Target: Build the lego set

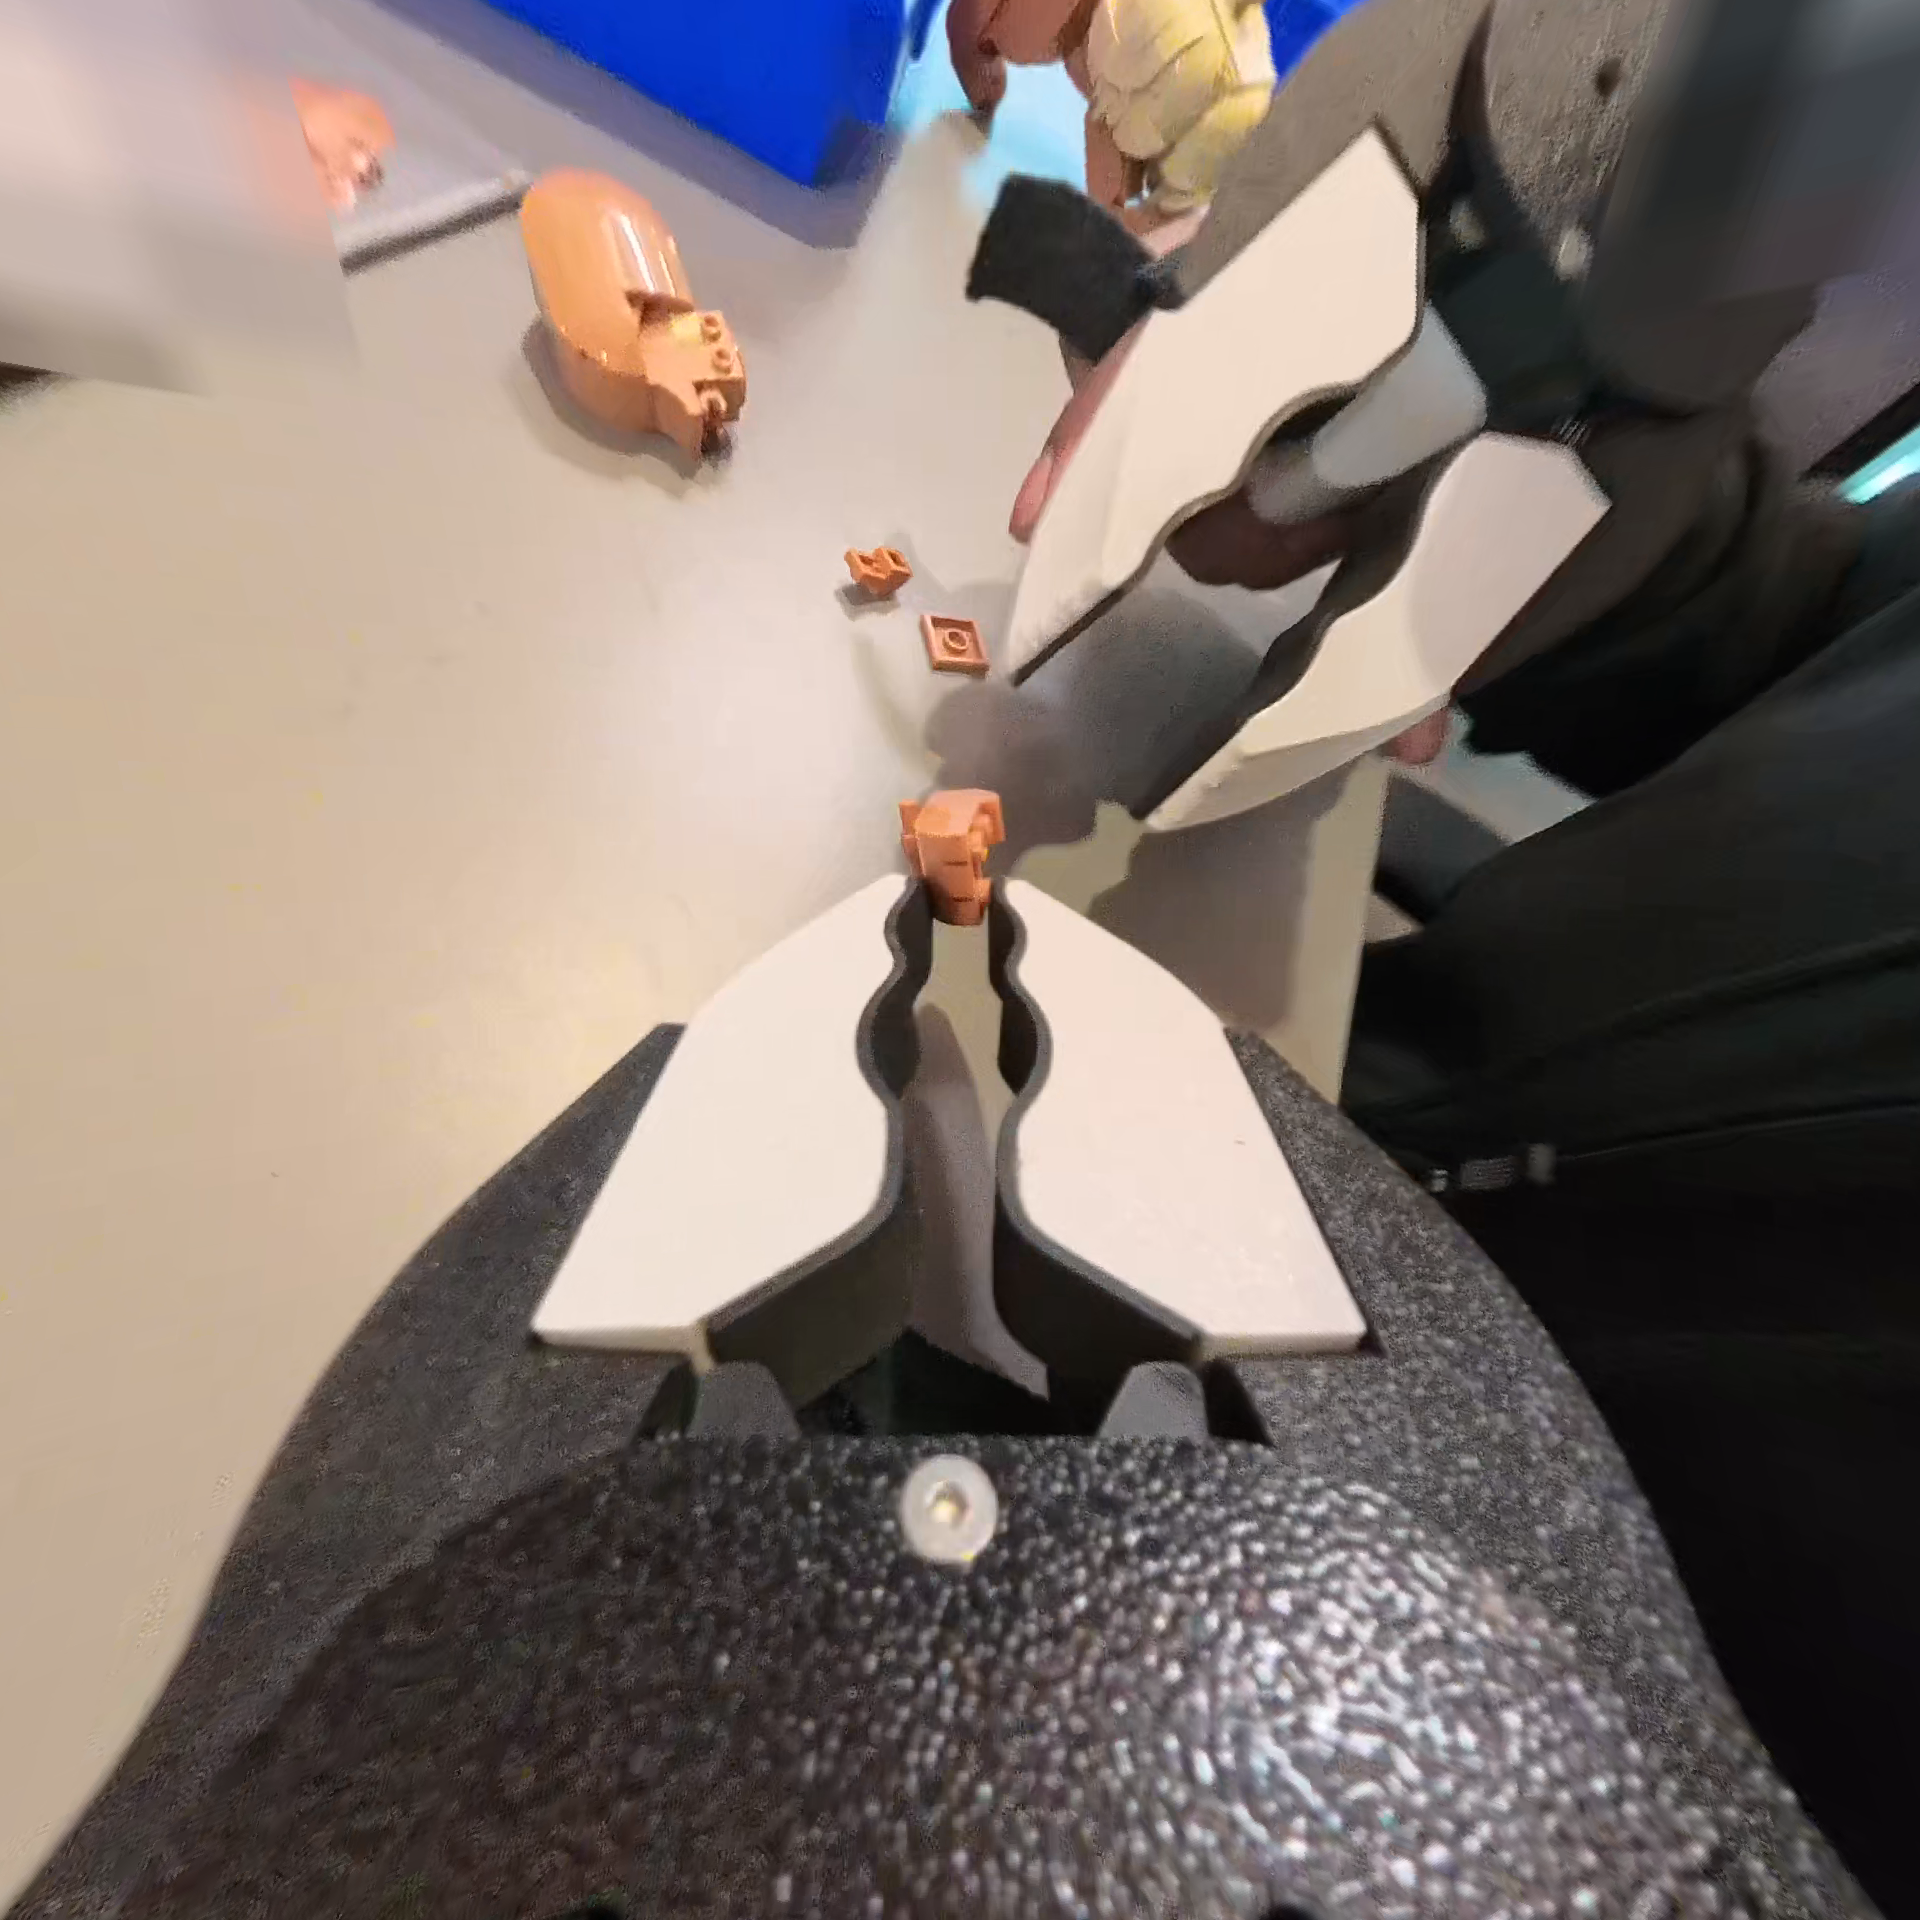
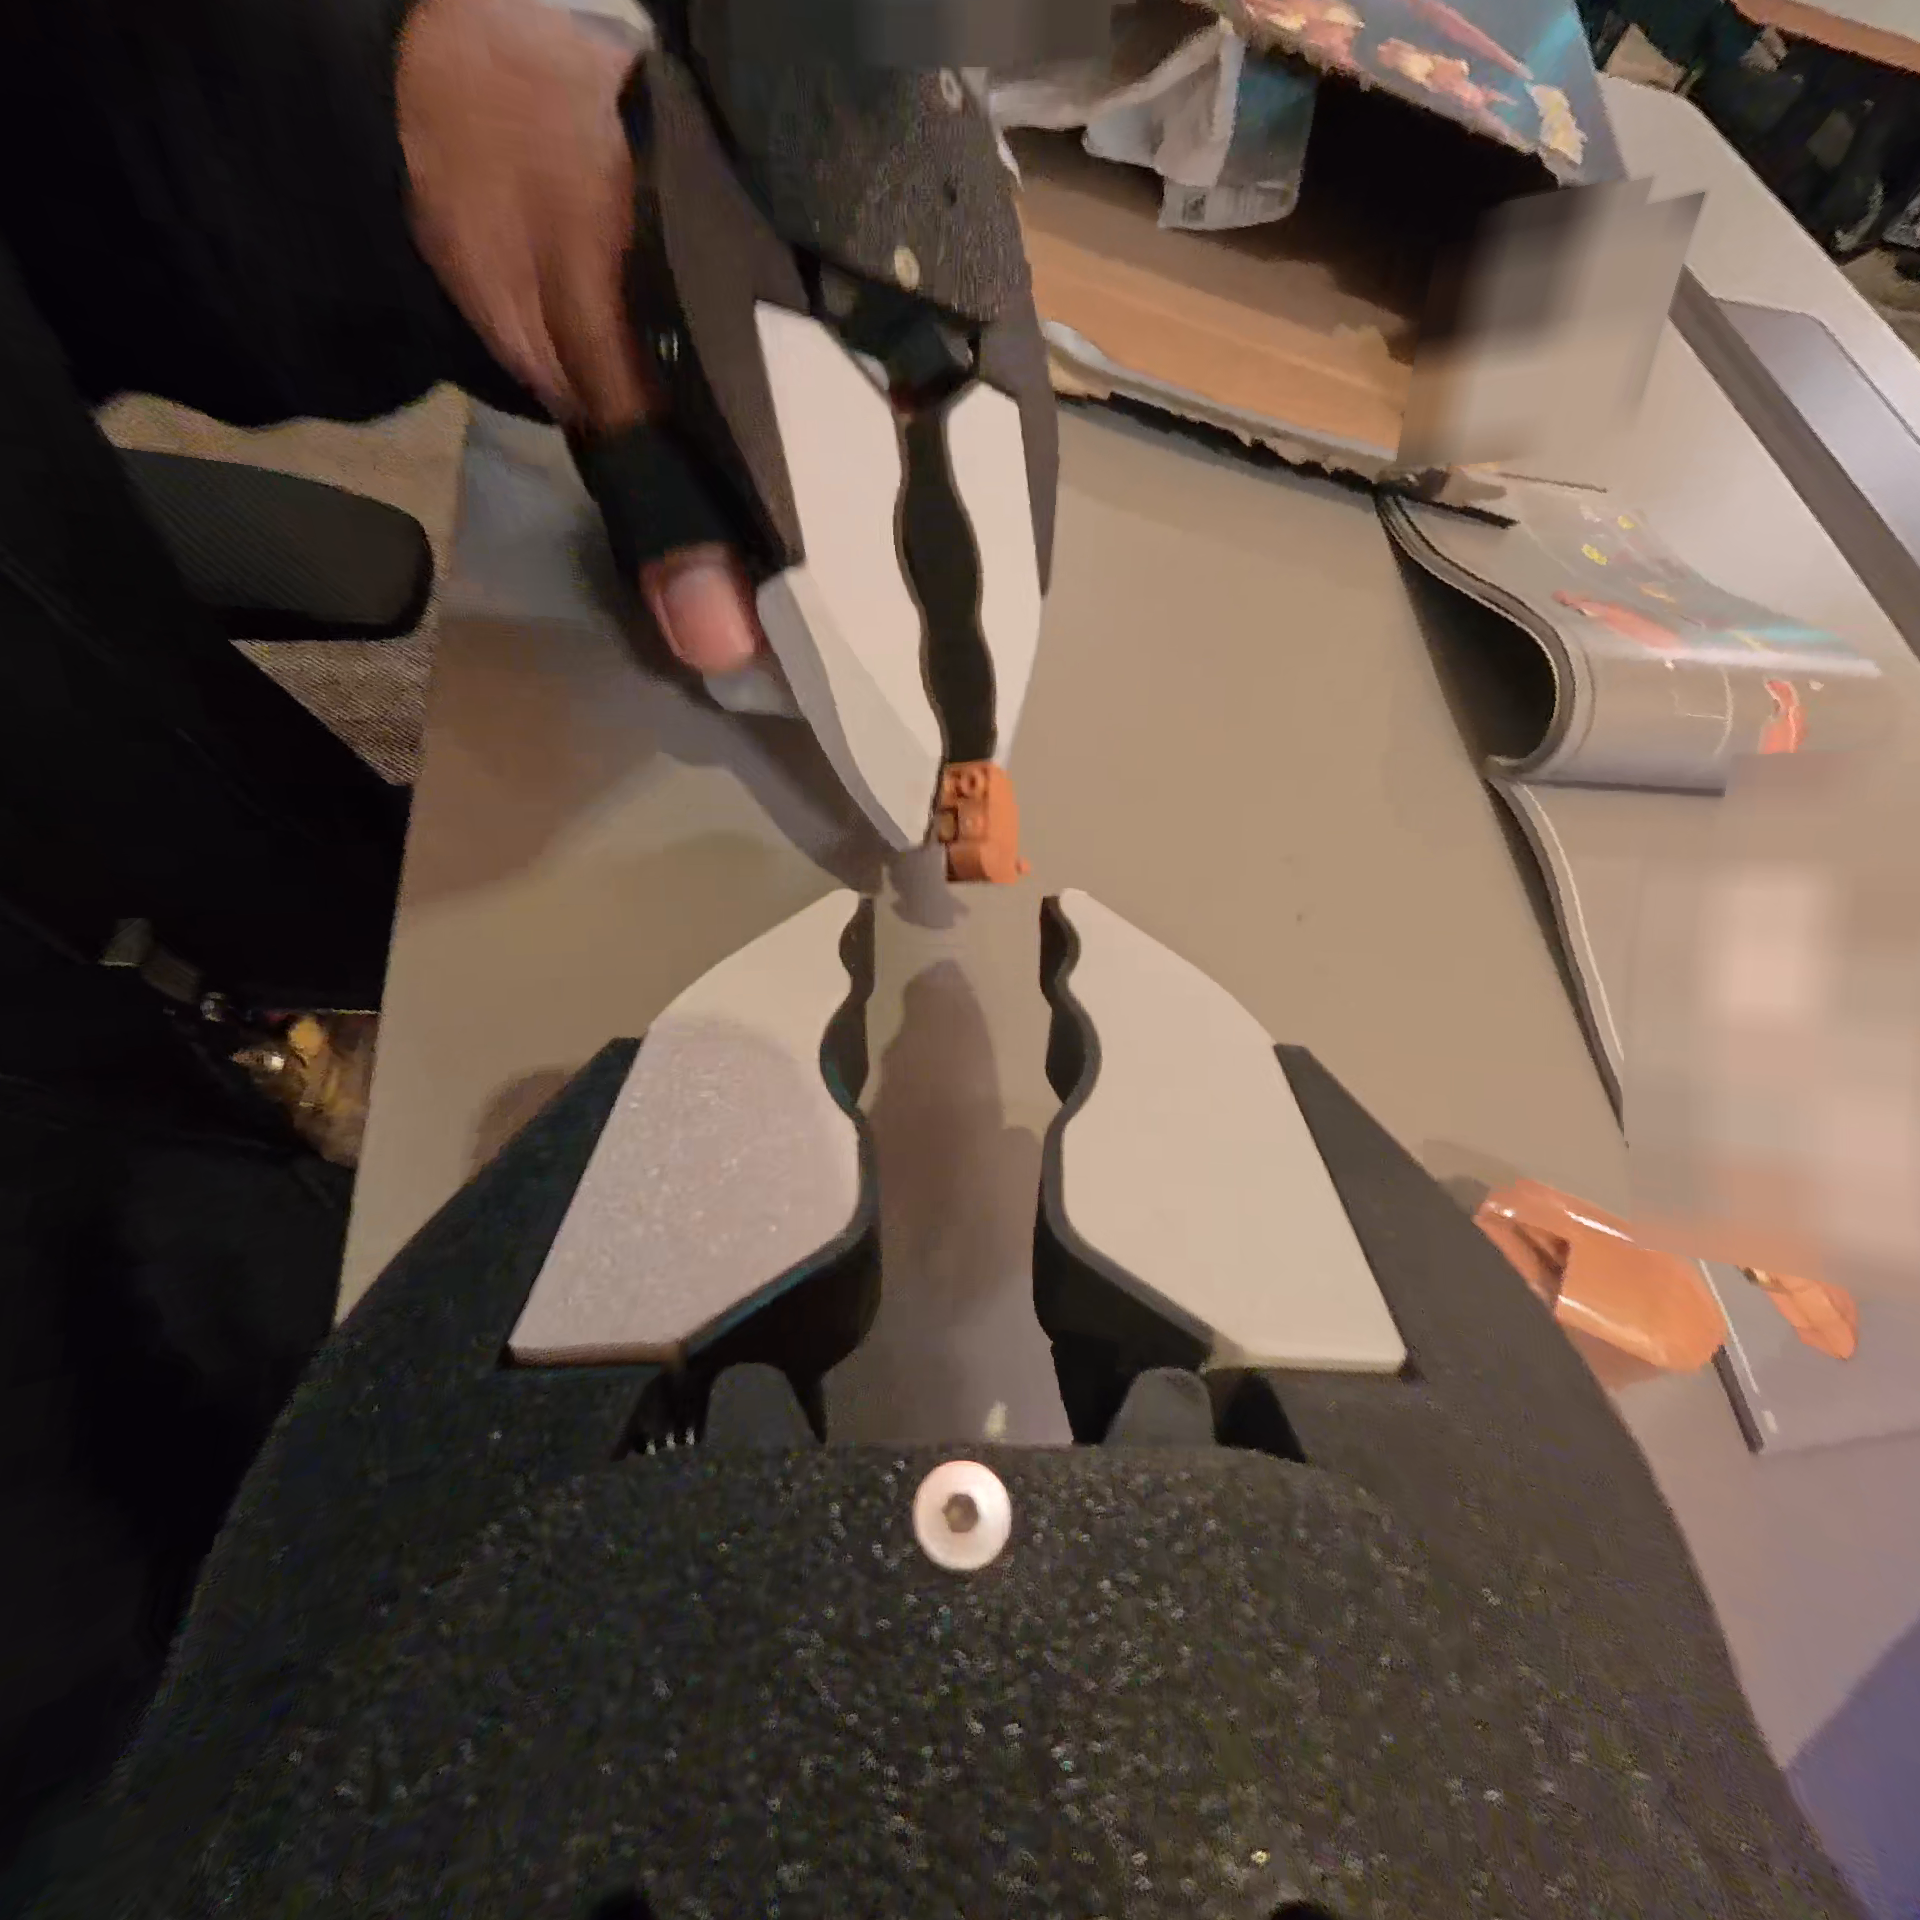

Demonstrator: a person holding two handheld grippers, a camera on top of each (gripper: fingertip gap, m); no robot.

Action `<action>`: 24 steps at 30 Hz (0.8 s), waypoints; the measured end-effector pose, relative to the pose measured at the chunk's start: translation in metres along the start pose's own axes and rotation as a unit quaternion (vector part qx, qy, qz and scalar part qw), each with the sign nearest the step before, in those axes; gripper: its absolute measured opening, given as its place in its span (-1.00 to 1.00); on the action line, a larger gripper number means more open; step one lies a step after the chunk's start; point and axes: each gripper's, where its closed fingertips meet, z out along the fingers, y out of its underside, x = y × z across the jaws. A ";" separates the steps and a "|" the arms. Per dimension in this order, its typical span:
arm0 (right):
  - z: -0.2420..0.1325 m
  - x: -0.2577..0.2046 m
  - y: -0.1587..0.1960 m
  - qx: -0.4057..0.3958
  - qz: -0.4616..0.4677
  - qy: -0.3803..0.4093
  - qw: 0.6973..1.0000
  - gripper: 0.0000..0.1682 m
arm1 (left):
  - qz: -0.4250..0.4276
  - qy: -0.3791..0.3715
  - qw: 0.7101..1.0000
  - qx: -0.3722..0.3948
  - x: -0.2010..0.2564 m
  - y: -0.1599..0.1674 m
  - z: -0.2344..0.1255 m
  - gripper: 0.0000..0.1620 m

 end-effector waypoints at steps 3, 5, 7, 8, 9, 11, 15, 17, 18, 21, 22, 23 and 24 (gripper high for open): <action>0.004 0.004 0.006 -0.017 -0.017 0.020 1.000 -0.66 | -0.074 0.070 0.995 0.017 0.008 -0.005 -0.002 -0.87; 0.006 0.005 0.008 -0.022 -0.038 0.032 0.999 -0.67 | -0.120 0.120 0.985 0.028 0.015 -0.009 -0.002 -0.86; 0.008 0.003 0.009 -0.025 -0.053 0.036 0.998 -0.67 | -0.144 0.150 0.978 0.027 0.019 -0.010 -0.002 -0.87; 0.009 0.002 0.007 -0.018 -0.056 0.037 0.998 -0.68 | -0.152 0.161 0.975 0.027 0.021 -0.011 -0.001 -0.86; 0.009 0.000 0.005 -0.011 -0.057 0.033 0.998 -0.69 | -0.160 0.171 0.972 0.024 0.023 -0.011 -0.001 -0.87; 0.010 -0.002 0.001 0.002 -0.054 0.029 0.998 -0.77 | -0.172 0.189 0.967 0.019 0.026 -0.012 0.001 -0.87; 0.010 -0.001 0.004 0.003 -0.034 0.031 0.999 -0.79 | -0.184 0.185 0.965 0.014 0.023 -0.012 0.004 -0.84; 0.009 -0.001 0.004 0.004 -0.004 0.022 1.000 -0.79 | -0.182 0.175 0.967 0.019 0.020 -0.013 0.004 -0.77; 0.009 0.000 0.006 0.001 0.014 0.019 1.000 -0.79 | -0.178 0.170 0.969 0.027 0.019 -0.015 0.003 -0.74; 0.008 0.003 0.017 -0.028 0.074 0.010 0.997 -0.79 | -0.156 0.145 0.976 0.043 0.014 -0.017 0.000 -0.71; 0.009 0.004 0.023 -0.045 0.090 0.010 0.995 -0.79 | -0.144 0.135 0.980 0.038 0.014 -0.015 0.000 -0.70; 0.010 0.004 0.030 -0.063 0.098 0.009 0.993 -0.79 | -0.131 0.122 0.983 0.029 0.013 -0.013 0.001 -0.70; 0.011 0.003 0.037 -0.084 0.102 0.008 0.991 -0.79 | -0.117 0.108 0.987 0.020 0.012 -0.010 0.002 -0.70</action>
